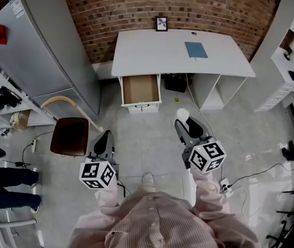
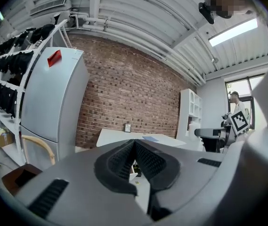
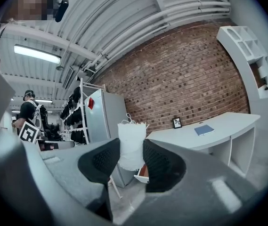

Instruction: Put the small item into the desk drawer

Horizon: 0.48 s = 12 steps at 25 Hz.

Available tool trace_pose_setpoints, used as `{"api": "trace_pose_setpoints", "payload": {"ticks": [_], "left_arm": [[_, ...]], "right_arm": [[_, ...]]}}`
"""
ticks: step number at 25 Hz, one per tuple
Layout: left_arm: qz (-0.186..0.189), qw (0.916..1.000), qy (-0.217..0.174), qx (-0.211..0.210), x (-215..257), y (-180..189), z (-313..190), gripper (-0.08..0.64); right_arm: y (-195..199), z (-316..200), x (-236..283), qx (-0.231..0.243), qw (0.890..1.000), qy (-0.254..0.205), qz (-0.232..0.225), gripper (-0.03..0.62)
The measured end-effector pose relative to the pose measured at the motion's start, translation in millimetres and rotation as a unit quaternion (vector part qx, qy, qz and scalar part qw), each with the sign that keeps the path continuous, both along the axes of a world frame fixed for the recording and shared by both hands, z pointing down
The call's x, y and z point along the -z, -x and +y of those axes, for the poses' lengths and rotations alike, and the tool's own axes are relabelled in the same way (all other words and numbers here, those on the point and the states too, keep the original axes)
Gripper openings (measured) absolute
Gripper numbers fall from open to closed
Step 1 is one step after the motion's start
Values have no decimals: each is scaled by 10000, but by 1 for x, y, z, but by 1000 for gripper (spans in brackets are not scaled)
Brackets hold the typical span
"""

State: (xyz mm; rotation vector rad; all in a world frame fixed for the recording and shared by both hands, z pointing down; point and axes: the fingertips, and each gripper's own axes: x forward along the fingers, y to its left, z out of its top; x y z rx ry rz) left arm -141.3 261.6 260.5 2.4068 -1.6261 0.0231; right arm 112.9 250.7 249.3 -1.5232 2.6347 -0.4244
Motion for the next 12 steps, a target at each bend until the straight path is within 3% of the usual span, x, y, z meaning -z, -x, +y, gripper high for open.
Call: {"api": "trace_pose_setpoints", "payload": {"ticks": [12], "left_arm": [[-43, 9997, -41, -225, -8, 10, -66, -2]], "right_arm": [[13, -61, -15, -133, 9999, 55, -70, 158]]}}
